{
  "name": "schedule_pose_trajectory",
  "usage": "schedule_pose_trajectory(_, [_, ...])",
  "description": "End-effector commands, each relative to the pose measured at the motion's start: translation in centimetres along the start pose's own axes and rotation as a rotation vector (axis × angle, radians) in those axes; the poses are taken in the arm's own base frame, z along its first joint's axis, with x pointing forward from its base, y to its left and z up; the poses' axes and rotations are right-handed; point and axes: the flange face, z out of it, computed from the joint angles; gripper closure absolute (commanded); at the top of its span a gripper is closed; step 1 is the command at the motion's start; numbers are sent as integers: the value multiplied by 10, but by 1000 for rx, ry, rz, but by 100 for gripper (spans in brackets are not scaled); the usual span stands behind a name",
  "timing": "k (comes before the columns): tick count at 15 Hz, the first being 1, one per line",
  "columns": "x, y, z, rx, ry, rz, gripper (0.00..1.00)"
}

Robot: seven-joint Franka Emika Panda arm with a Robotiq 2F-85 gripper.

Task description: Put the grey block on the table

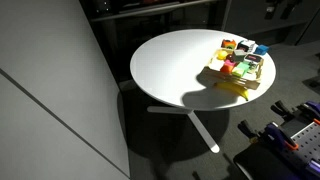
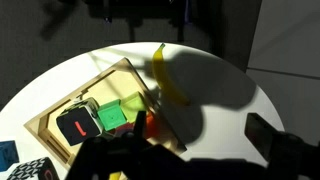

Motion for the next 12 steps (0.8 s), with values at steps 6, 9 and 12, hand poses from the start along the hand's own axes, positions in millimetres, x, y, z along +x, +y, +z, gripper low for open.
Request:
schedule_pose_trajectory(6, [5,7,3,-34,11,17,0])
schedule_pose_trajectory(9, [14,23,12,-70,14,47,0])
schedule_pose_trajectory(12, [27,45,26,-131,43,81,0])
